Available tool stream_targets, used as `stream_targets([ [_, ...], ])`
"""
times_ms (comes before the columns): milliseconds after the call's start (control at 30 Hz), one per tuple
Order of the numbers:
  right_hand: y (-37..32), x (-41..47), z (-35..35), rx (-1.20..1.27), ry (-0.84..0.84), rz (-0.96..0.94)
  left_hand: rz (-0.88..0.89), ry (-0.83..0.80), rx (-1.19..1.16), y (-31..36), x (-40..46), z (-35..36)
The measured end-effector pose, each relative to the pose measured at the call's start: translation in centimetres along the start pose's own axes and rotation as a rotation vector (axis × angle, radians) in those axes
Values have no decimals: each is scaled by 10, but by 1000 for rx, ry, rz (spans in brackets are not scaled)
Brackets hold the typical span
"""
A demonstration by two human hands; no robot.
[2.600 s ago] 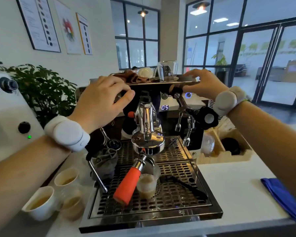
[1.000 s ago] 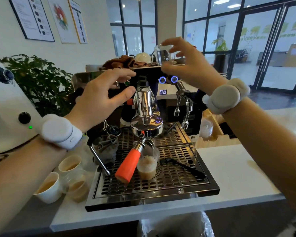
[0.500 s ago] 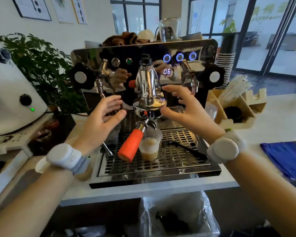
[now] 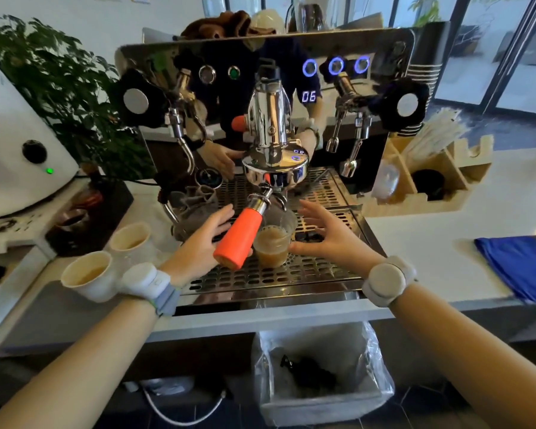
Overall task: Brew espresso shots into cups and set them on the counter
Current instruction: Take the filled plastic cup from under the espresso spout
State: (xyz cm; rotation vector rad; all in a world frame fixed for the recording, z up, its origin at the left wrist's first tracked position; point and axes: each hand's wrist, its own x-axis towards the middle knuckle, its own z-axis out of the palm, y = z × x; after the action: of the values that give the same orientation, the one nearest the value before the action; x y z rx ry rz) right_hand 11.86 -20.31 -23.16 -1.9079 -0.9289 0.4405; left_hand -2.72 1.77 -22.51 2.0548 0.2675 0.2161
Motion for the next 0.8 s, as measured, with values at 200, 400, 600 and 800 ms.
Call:
stream_targets([
  [200,9,11,19,76,-77,29,-53,-90,46,-12,10,17],
  [400,6,13,32,146,-66,25,-51,-58,-88,-14,19,32],
  [600,2,9,34,195,-10,-10,8,-40,-113,-9,21,38],
  [800,-3,-4,30,241,22,-13,64,-42,-113,-9,20,40],
])
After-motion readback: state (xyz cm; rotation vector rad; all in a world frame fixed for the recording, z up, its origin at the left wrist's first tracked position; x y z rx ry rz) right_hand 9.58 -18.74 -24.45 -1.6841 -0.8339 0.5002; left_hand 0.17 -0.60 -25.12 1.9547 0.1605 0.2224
